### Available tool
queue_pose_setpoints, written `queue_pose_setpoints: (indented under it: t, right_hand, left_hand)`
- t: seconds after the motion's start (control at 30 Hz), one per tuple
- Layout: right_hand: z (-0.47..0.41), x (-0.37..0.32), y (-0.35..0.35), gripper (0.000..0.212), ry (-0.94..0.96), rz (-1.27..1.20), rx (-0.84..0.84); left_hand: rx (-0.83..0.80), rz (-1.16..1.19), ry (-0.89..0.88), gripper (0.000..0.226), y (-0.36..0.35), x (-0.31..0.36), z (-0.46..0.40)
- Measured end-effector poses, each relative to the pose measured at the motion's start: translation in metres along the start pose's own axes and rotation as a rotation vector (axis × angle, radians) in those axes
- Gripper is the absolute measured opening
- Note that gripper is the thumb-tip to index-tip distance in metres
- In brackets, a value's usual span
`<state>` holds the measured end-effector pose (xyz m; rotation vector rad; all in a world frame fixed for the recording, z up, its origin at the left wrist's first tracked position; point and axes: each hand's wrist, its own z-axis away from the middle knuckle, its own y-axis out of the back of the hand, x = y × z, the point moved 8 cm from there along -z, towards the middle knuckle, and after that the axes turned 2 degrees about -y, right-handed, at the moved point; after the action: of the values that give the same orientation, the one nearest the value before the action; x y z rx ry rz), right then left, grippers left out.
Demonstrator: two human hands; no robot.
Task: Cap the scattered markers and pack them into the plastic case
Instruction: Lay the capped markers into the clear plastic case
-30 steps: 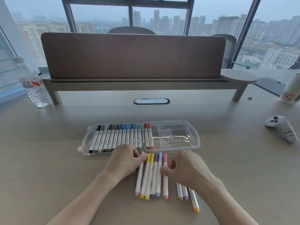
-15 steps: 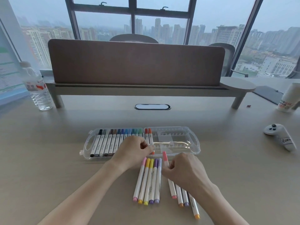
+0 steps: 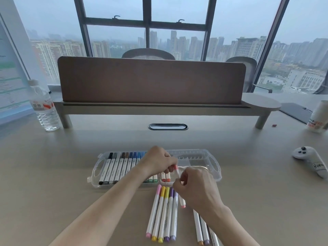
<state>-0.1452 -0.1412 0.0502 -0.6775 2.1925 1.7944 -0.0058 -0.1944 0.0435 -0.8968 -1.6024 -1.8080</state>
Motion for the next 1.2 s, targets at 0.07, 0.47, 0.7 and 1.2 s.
queue_pose_setpoints:
  t: [0.07, 0.47, 0.7, 1.2]
  right_hand:
    - [-0.001, 0.003, -0.004, 0.011, -0.021, -0.094, -0.01]
    - [-0.04, 0.005, -0.022, 0.025, -0.057, -0.242, -0.123]
    - [-0.054, 0.005, -0.038, 0.009, -0.013, -0.143, -0.174]
    - [-0.051, 0.015, -0.052, 0.025, -0.029, -0.171, -0.142]
  left_hand:
    - [0.007, 0.078, 0.037, 0.026, 0.004, -0.005, -0.005]
    - [0.029, 0.237, 0.062, 0.024, 0.019, -0.018, -0.065]
    - [0.049, -0.127, 0.023, 0.008, 0.015, -0.03, -0.09]
    - [0.031, -0.163, 0.193, 0.014, 0.019, -0.045, -0.097]
